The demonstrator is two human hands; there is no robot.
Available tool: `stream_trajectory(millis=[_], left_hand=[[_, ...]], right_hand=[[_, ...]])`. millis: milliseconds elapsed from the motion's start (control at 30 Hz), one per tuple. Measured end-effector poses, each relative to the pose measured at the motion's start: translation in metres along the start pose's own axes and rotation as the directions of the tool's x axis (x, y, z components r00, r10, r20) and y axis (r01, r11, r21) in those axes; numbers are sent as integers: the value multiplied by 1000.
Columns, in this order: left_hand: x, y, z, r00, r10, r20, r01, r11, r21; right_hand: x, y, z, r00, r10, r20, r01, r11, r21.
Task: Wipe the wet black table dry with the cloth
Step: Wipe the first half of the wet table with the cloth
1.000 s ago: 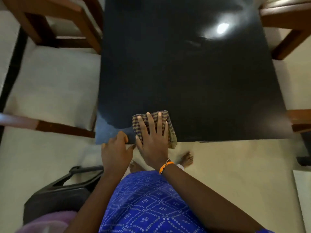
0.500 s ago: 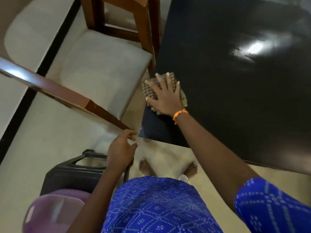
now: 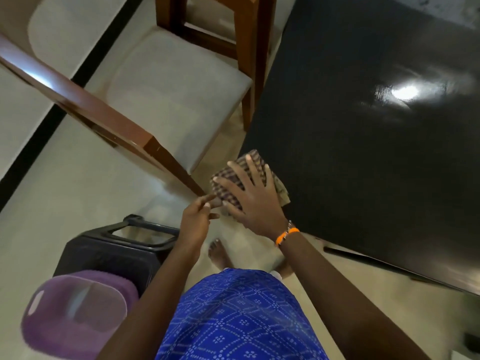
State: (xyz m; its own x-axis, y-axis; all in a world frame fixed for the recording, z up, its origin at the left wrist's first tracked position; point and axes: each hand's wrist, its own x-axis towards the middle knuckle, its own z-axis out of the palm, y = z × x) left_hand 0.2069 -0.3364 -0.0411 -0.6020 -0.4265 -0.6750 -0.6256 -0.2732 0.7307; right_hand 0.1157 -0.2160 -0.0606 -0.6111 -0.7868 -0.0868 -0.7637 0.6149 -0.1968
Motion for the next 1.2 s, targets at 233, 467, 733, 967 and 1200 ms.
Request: stream_trajectory(millis=[233,467,733,967,1200], left_hand=[[1,1,18,999,51,0,-51,996,74],[-3,-5,28,998,-49,-31,48,999,-26],[-13,-15,36,989,-133,65,133,991,9],[-20,-21,47,992,-112,55,114,993,-43],[-41,-37,71,991,-127,-42,126,992,-27]], right_hand=[[-65,53,-10,998,65,21,-65,998,19],[-138,116,-28,840,541,-33,-540,841,42],[-90,52,-15,682,731,-35,-730,682,42],[-47,-23,-5,919,394,15,-394,917,61],[-85,18,-8,996,75,43,-76,997,22]])
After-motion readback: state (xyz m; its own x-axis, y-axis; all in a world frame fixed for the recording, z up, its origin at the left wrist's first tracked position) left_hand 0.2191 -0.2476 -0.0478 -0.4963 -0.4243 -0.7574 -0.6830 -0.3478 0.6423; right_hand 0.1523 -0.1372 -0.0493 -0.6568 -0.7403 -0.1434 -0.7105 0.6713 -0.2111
